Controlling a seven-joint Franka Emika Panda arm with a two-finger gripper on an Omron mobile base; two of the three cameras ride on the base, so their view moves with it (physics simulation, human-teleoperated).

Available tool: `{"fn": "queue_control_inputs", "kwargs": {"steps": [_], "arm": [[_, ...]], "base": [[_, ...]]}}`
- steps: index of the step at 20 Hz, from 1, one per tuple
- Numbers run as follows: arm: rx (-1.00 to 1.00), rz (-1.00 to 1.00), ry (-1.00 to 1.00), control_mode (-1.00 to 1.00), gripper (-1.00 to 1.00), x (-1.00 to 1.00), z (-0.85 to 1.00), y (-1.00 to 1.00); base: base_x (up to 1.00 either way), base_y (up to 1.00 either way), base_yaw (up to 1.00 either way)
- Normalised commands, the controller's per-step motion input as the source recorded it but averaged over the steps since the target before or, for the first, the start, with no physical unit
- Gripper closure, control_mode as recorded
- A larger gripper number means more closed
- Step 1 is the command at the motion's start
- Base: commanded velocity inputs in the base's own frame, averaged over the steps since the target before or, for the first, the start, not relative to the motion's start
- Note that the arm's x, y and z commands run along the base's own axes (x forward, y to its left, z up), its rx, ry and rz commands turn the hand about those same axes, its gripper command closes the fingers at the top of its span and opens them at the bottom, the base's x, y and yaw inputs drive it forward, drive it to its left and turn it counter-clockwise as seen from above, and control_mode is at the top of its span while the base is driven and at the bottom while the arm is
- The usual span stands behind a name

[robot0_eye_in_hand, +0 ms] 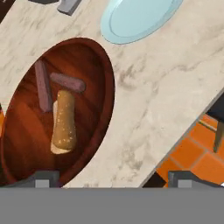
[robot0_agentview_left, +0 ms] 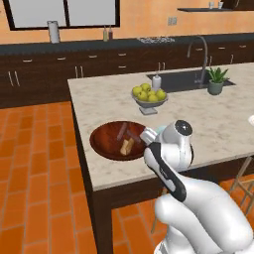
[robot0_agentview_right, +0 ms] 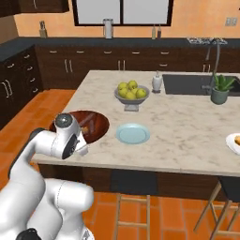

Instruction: Place one bun and one sausage from the bowl on each plate.

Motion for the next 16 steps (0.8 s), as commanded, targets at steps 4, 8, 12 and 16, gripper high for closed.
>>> {"fn": "queue_control_inputs", "kwargs": {"steps": [4,8,12,16], "arm": [[0.00,0.00,0.00,1.00,-1.00,0.00,0.00,0.00],[0.00,0.00,0.00,-1.00,-1.00,0.00,0.00,0.00],[0.00,0.10,-0.23,-1.00,-1.00,0.44,0.74,0.20],[-0.15,0.15,0.01,-1.00,-1.00,0.68,0.35,0.54]], "base": [[1.00,0.10,-0.10],[0.60,-0.03,0.00],[0.00,0.00,0.00],[0.00,0.00,0.00]]}}
